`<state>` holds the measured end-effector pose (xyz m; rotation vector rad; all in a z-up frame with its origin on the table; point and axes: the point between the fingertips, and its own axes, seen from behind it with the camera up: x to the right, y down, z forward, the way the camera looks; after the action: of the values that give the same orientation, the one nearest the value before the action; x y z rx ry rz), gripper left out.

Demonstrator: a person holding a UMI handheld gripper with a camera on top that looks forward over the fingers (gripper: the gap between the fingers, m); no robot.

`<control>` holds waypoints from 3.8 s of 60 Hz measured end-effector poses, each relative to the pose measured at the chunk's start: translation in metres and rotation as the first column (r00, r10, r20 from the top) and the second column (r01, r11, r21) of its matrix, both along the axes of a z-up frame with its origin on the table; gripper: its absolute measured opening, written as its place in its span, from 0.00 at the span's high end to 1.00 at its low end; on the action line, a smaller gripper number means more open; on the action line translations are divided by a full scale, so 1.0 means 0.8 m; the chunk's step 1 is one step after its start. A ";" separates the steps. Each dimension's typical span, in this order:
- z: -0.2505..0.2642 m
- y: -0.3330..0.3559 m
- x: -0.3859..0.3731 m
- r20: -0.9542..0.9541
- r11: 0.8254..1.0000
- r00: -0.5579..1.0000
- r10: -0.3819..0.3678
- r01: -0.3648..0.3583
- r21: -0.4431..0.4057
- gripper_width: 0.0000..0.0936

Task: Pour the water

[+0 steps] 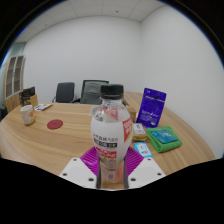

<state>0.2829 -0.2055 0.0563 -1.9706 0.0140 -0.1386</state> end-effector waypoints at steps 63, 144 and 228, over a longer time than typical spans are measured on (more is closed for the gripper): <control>0.214 0.269 -0.423 0.901 0.958 -0.394 0.181 -0.135 -0.252 0.68; 0.027 0.276 -0.354 -0.129 0.968 0.960 0.249 -0.251 0.003 0.68; 0.219 -0.073 -0.420 -0.054 0.987 0.997 -0.054 0.046 -0.154 0.09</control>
<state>-0.0534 -0.2639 0.2314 -2.1279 0.0931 -0.1182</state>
